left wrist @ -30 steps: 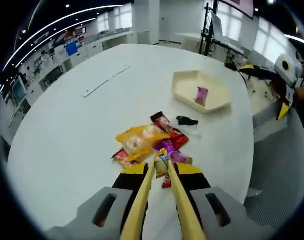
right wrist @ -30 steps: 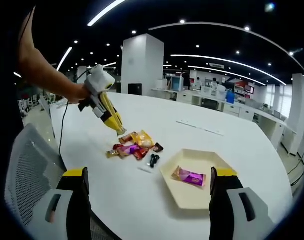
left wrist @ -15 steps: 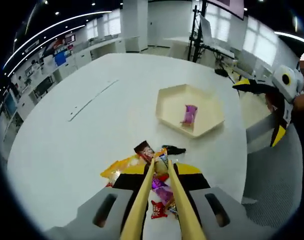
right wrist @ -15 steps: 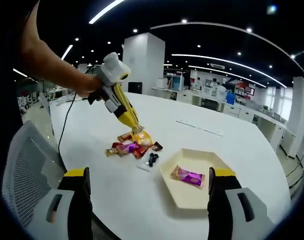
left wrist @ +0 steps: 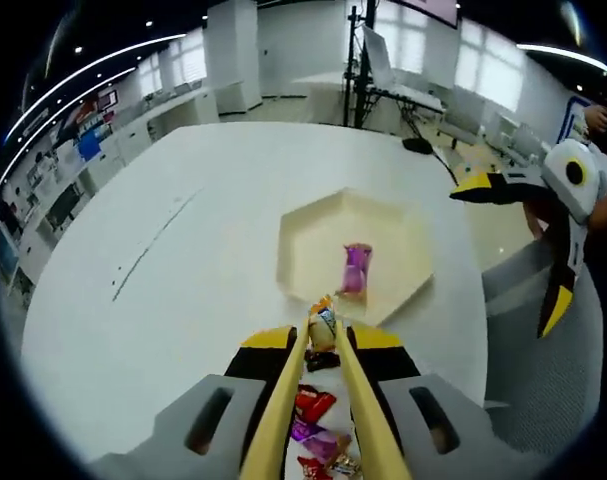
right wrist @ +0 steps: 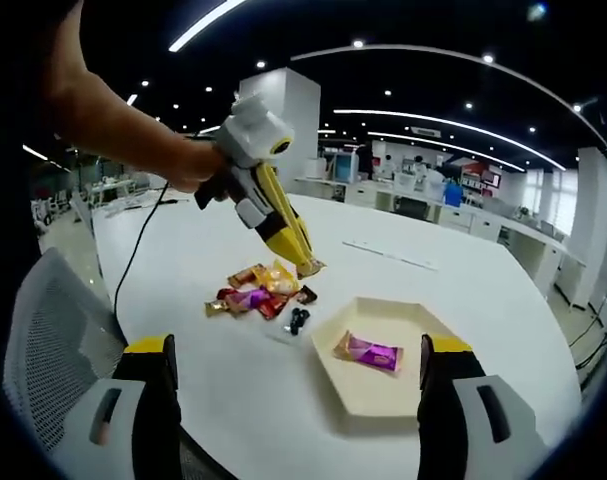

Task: Place the target food into the container with the food tongs after gripping and lifting it, then release it inside without dropping or visibly crushing the food.

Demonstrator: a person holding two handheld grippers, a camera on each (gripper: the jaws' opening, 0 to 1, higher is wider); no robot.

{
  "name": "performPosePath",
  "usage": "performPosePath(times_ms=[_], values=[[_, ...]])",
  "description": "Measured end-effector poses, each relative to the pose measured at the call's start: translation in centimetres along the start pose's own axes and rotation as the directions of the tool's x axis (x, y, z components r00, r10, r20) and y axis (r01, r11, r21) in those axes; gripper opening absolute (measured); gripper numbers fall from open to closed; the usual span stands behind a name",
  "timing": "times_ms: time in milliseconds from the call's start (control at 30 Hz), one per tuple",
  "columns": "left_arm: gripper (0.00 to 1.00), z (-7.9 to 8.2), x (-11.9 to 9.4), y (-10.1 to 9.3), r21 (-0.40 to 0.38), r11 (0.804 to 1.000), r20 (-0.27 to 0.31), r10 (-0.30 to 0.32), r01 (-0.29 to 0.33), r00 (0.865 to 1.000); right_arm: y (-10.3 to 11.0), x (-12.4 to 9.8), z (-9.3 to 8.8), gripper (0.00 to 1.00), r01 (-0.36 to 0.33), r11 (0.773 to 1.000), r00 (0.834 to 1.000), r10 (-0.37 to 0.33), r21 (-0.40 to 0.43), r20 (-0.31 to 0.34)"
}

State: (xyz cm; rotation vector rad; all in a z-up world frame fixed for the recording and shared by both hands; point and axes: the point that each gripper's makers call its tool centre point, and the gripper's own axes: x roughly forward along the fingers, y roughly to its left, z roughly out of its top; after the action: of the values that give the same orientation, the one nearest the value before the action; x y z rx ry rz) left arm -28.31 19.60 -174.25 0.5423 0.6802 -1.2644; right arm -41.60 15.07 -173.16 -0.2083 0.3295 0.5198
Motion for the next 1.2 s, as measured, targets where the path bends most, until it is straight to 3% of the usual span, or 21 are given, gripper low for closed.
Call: performPosePath(times_ms=[433, 667, 900, 1200], values=[[0.15, 4.0, 3.2, -1.3, 0.066, 0.996, -0.008, -0.062, 0.062, 0.998, -0.1, 0.0, -0.2, 0.99, 0.007, 1.000, 1.000, -0.007, -0.002, -0.007], [0.15, 7.4, 5.3, -1.8, 0.091, 0.992, 0.002, -0.086, 0.086, 0.996, -0.2, 0.0, -0.2, 0.99, 0.017, 1.000, 1.000, -0.017, -0.008, -0.011], [0.16, 8.5, 6.7, -1.7, 0.125, 0.988, -0.014, -0.092, 0.093, 0.996, -0.4, 0.0, -0.2, 0.99, 0.024, 1.000, 1.000, -0.024, -0.007, -0.012], [0.23, 9.0, 6.5, -1.8, 0.171, 0.981, 0.022, -0.097, 0.092, 0.995, -0.5, -0.1, -0.2, 0.99, 0.032, 0.999, 0.999, -0.032, -0.009, -0.011]])
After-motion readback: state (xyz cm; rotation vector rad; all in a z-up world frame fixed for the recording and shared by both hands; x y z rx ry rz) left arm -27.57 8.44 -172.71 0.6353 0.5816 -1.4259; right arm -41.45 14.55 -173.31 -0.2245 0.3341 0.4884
